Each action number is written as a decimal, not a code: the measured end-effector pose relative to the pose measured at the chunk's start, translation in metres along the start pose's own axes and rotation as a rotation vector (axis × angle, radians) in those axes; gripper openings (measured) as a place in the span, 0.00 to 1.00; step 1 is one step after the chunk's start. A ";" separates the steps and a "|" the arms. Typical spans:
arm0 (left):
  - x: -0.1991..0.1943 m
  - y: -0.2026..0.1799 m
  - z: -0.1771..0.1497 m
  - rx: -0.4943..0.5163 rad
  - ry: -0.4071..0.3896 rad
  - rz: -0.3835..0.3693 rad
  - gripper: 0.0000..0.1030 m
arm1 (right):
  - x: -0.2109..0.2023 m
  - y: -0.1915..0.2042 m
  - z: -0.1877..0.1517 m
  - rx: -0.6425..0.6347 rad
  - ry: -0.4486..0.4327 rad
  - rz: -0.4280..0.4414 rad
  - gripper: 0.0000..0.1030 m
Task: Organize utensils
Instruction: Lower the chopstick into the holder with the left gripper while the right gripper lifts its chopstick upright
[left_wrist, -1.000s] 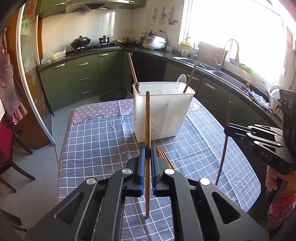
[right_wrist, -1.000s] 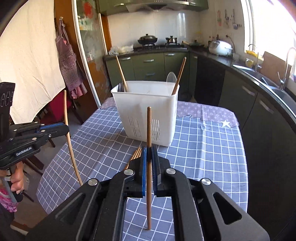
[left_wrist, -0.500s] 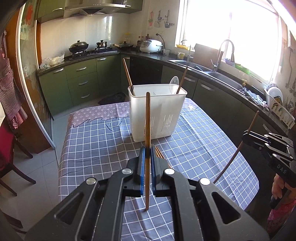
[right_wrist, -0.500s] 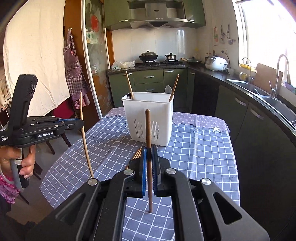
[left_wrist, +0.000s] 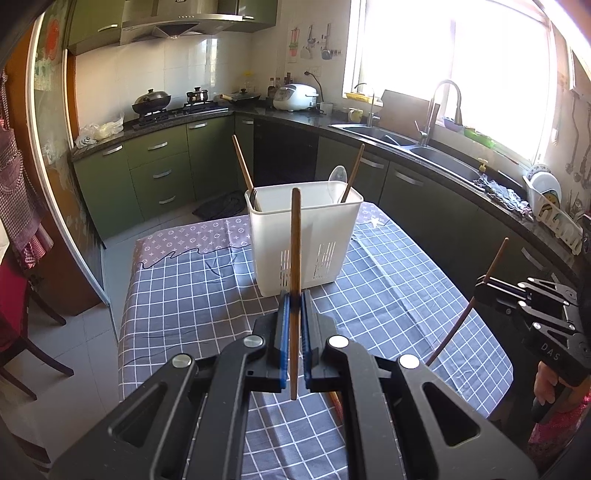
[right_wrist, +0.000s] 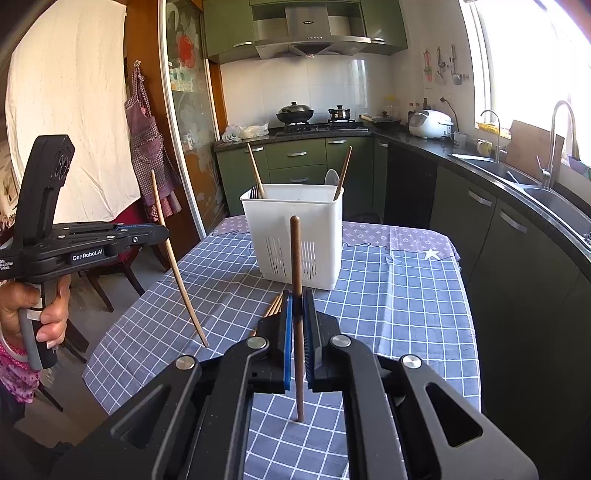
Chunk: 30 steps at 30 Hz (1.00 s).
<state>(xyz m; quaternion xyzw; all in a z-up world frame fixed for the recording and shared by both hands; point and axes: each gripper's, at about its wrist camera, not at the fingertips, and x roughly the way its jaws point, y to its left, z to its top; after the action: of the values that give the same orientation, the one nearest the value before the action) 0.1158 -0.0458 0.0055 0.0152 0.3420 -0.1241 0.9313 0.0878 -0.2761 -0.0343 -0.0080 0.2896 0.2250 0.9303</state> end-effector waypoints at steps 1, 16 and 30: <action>0.000 -0.001 0.003 0.001 0.001 -0.005 0.06 | 0.000 0.000 0.000 0.001 0.000 0.002 0.06; -0.024 -0.014 0.127 0.038 -0.131 -0.014 0.06 | 0.000 -0.008 -0.001 0.013 0.000 0.019 0.06; 0.063 -0.015 0.172 0.013 -0.124 0.103 0.06 | 0.000 -0.014 -0.001 0.029 0.007 0.045 0.06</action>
<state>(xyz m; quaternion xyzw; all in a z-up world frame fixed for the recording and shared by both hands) 0.2675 -0.0935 0.0971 0.0312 0.2816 -0.0788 0.9558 0.0933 -0.2891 -0.0372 0.0115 0.2961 0.2416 0.9240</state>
